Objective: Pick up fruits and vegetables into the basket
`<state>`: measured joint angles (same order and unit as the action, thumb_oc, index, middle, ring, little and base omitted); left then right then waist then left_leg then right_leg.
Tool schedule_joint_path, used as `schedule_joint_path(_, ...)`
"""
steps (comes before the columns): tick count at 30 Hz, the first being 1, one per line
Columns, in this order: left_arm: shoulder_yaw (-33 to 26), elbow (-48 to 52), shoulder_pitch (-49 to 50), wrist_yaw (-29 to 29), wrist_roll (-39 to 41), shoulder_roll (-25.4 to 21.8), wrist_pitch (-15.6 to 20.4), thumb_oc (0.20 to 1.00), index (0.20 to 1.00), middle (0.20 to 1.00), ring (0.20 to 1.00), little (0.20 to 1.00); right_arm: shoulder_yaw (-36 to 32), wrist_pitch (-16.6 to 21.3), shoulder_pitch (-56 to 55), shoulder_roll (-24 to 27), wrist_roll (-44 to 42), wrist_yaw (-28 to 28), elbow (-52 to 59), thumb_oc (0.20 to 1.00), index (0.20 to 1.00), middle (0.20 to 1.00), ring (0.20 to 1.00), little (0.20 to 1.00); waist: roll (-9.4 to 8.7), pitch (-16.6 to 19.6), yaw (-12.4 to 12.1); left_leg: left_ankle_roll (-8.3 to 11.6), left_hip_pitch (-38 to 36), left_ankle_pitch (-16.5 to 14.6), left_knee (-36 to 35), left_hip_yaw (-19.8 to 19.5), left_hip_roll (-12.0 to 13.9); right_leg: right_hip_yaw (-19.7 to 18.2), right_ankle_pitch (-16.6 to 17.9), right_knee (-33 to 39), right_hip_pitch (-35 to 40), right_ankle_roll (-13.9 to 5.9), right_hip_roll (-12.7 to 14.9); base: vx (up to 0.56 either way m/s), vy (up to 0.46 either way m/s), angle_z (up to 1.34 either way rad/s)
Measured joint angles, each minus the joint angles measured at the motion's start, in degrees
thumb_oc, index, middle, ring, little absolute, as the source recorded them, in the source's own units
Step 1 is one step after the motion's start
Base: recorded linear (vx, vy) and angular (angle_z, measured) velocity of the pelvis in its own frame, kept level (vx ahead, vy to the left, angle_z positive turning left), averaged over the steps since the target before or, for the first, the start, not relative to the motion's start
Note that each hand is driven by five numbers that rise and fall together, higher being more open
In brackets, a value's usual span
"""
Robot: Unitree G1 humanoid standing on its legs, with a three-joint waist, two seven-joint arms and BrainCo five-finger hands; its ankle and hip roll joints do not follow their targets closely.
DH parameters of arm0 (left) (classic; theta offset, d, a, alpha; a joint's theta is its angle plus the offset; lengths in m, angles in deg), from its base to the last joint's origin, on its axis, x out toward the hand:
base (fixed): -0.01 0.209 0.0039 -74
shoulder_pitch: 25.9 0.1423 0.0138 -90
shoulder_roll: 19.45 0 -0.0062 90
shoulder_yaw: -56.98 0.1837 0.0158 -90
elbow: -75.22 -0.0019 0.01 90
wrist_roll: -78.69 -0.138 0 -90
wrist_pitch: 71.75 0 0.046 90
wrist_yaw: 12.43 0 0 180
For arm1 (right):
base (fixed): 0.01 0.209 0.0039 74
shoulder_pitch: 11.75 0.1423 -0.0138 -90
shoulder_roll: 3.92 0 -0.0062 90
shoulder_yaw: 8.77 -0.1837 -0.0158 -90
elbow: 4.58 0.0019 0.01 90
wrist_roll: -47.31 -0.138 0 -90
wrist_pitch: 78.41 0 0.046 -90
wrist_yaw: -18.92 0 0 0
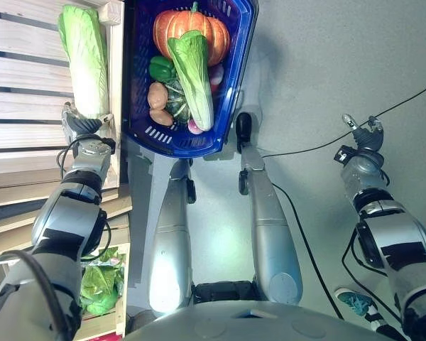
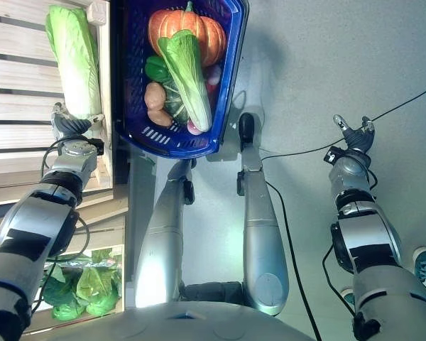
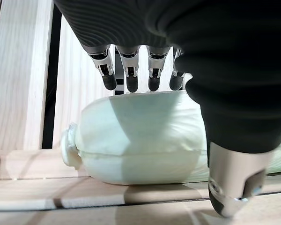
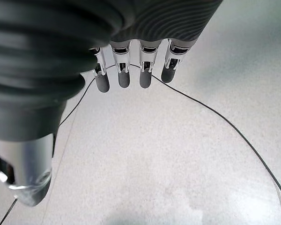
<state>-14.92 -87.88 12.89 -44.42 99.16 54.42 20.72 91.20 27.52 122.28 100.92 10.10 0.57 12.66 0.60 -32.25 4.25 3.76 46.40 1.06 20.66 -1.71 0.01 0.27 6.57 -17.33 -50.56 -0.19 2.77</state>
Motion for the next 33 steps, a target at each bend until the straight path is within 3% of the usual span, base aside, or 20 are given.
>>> schedule_joint_path(22, 0.1, -3.22, -2.98, 2.31, 0.22, -1.5, -0.99, 1.0, 1.0, 1.0, 1.0, 1.0, 2.25, -1.01, 1.68, 0.01, 0.0, 0.31, 0.09, 1.0, 1.0, 1.0, 1.0, 1.0, -0.58, 0.2, 0.01, 0.27, 1.16, -0.27, -0.35, 0.17, 0.96, -0.18, 0.47, 1.33, -0.98, -0.19, -0.81, 0.0, 0.001, -0.01)
schedule_joint_path(23, 0.12, -3.26, -2.98, 2.78, 0.22, -1.77, -1.11, 0.878, 0.878, 0.878, 0.878, 0.878, 2.25, -1.01, 1.7, 0.01, 0.0, 0.38, 0.08, 1.0, 1.0, 1.0, 1.0, 1.0, -0.58, 0.2, 0.02, 0.29, 1.15, -0.29, -0.35, 0.16, 0.98, -0.23, 0.47, 1.33, -1.02, -0.19, -0.82, -0.01, 0.01, -0.05)
schedule_joint_path(24, 0.18, -3.64, -3.03, 4.22, 0.23, -2.39, -1.26, 0.52, 0.52, 0.52, 0.52, 0.52, 2.25, -1.05, 1.76, 0.01, 0.0, 0.62, 0.07, 1.0, 1.0, 1.0, 1.0, 1.0, -0.58, 0.2, 0.07, 0.34, 1.11, -0.32, -0.35, 0.13, 1.0, -0.34, 0.47, 1.33, -1.04, -0.19, -0.88, -0.01, 0.008, -0.06)
schedule_joint_path(25, 0.19, -3.98, -3.13, 5.67, 0.22, -2.96, -1.46, 0.325, 0.325, 0.325, 0.325, 0.325, 2.25, -1.05, 1.78, 0.02, 0.0, 0.91, 0.07, 1.0, 1.0, 1.0, 1.0, 1.0, -0.6, 0.23, 0.07, 0.37, 1.04, -0.35, -0.35, 0.13, 1.01, -0.49, 0.48, 1.33, -1.04, -0.19, -0.95, -0.01, 0.009, -0.07)
schedule_joint_path(26, 0.44, -4.63, -3.36, 7.32, 0.23, -3.48, -1.7, 0.2, 0.2, 0.2, 0.2, 0.2, 2.32, -1.06, 1.78, 0.03, 0.0, 1.25, 0.09, 1.0, 1.0, 1.0, 1.0, 1.0, -0.61, 0.29, 0.08, 0.42, 0.95, -0.38, -0.34, 0.13, 1.03, -0.7, 0.48, 1.33, -1.03, -0.19, -1.04, -0.01, 0.011, -0.07)
schedule_joint_path(28, 0.83, -4.79, -3.72, 13.04, 0.35, -4.91, -2.72, 0.2, 0.2, 0.2, 0.2, 0.2, 2.69, -1.14, 1.94, 0.03, 0.01, 1.38, 0.39, 1.0, 1.0, 1.0, 1.0, 1.0, -0.61, 0.29, 0.58, 0.5, 1.23, -0.42, -0.18, 0.0, 1.03, -0.83, 0.51, 1.39, -1.16, -0.25, -1.12, 0.0, 0.006, -0.02)
schedule_joint_path(33, 2.11, -5.47, -4.46, 18.33, 0.44, -6.44, -3.28, 0.2, 0.2, 0.2, 0.2, 0.2, 2.76, -1.34, 1.91, 0.15, 0.01, 1.58, 0.71, 1.0, 1.0, 1.0, 1.0, 1.0, -0.62, 0.29, 0.76, 0.34, 1.26, -0.52, 0.06, 0.35, 0.62, -1.35, 0.84, 1.5, -1.1, -0.56, -1.13, 0.0, 0.001, 0.01)
